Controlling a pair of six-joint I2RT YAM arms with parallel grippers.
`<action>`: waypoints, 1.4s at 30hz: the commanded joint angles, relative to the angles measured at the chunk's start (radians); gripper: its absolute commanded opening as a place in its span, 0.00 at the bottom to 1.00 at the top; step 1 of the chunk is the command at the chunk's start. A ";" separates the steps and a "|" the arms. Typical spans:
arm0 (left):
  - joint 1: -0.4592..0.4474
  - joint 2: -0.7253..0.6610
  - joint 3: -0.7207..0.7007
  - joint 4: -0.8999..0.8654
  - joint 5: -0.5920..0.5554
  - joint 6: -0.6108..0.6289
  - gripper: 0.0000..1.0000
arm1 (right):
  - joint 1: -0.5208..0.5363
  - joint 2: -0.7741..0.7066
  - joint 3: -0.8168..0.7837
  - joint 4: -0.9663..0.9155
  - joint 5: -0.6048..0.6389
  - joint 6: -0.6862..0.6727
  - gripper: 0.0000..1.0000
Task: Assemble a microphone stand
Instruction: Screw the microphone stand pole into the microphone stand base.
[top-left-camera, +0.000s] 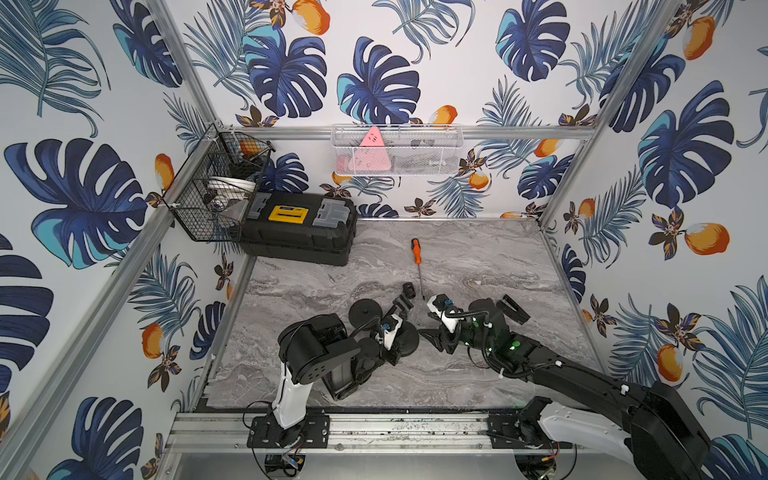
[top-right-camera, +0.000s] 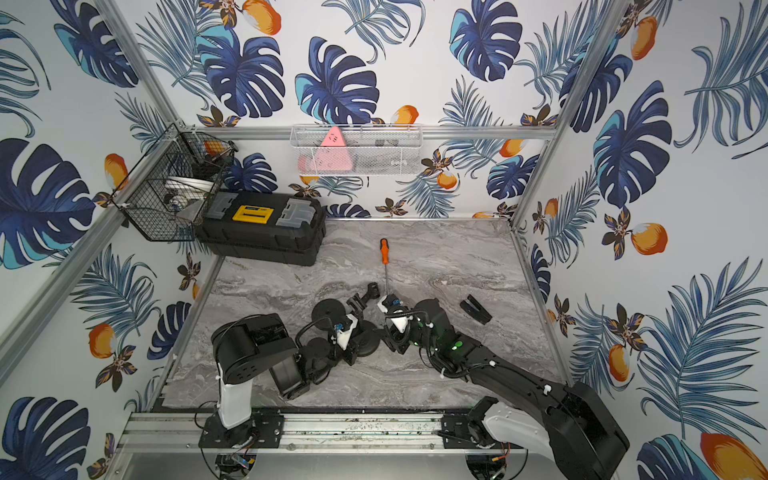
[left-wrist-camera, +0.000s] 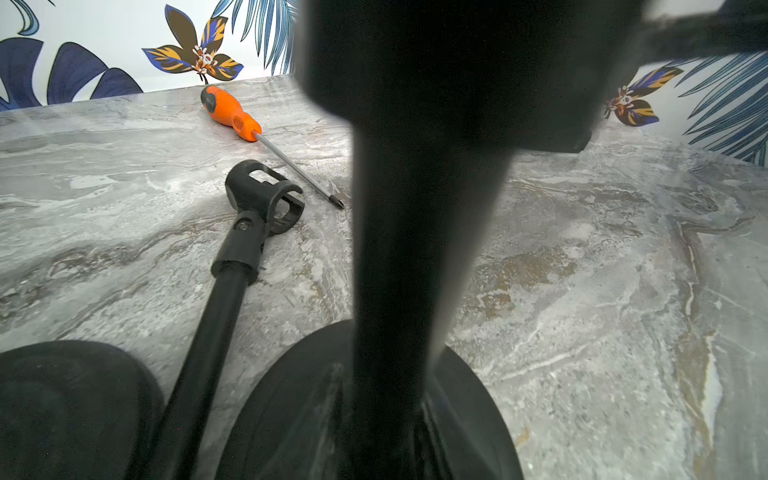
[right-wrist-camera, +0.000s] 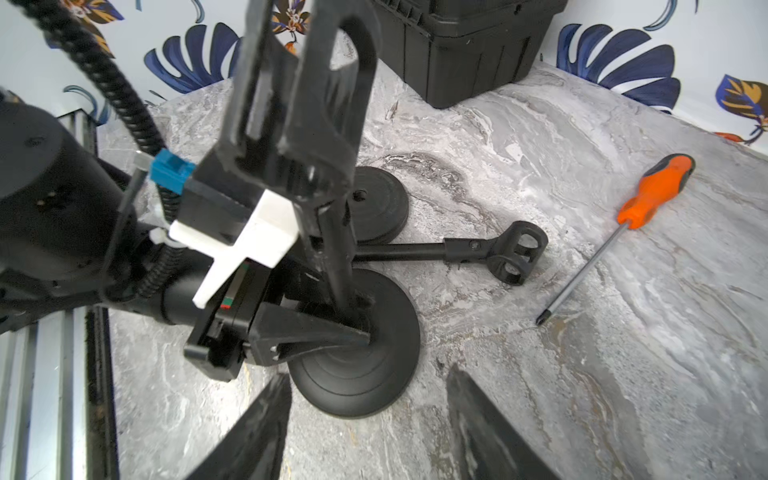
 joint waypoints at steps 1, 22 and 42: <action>0.000 0.016 0.023 0.022 0.033 0.007 0.33 | -0.055 -0.003 0.032 -0.046 -0.156 -0.052 0.63; 0.001 -0.061 -0.030 0.022 0.018 0.043 0.43 | -0.197 0.127 0.082 -0.024 -0.491 -0.160 0.60; 0.006 -0.004 0.032 0.022 0.052 0.077 0.28 | -0.206 0.298 0.286 -0.265 -0.663 -0.448 0.59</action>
